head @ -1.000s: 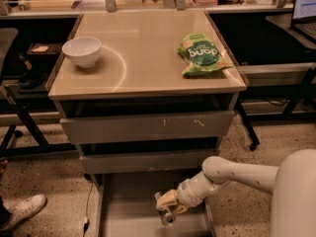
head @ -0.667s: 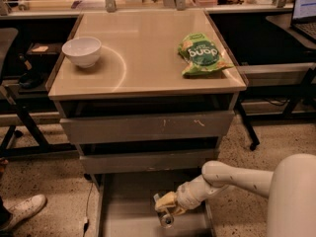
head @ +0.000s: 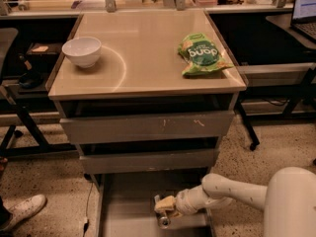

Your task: Place redbull can into bottom drawer

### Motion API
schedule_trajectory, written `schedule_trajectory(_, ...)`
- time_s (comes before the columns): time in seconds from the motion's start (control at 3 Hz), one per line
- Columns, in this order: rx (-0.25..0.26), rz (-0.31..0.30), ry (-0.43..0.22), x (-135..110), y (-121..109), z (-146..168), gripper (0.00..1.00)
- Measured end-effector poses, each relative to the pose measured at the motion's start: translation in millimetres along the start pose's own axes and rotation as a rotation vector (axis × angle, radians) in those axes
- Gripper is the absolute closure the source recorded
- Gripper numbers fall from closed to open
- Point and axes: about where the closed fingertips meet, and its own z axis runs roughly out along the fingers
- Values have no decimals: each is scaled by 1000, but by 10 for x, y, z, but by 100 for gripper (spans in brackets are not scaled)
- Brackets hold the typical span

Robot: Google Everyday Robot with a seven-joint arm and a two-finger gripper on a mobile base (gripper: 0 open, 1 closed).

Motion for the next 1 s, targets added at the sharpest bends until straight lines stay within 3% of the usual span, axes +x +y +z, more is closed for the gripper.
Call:
schedule_trajectory(0.67, 0, 1, 0, -1, -4, 8, 100)
schedule_trajectory(1.0, 6, 76, -35, -87, -278, 365, 100)
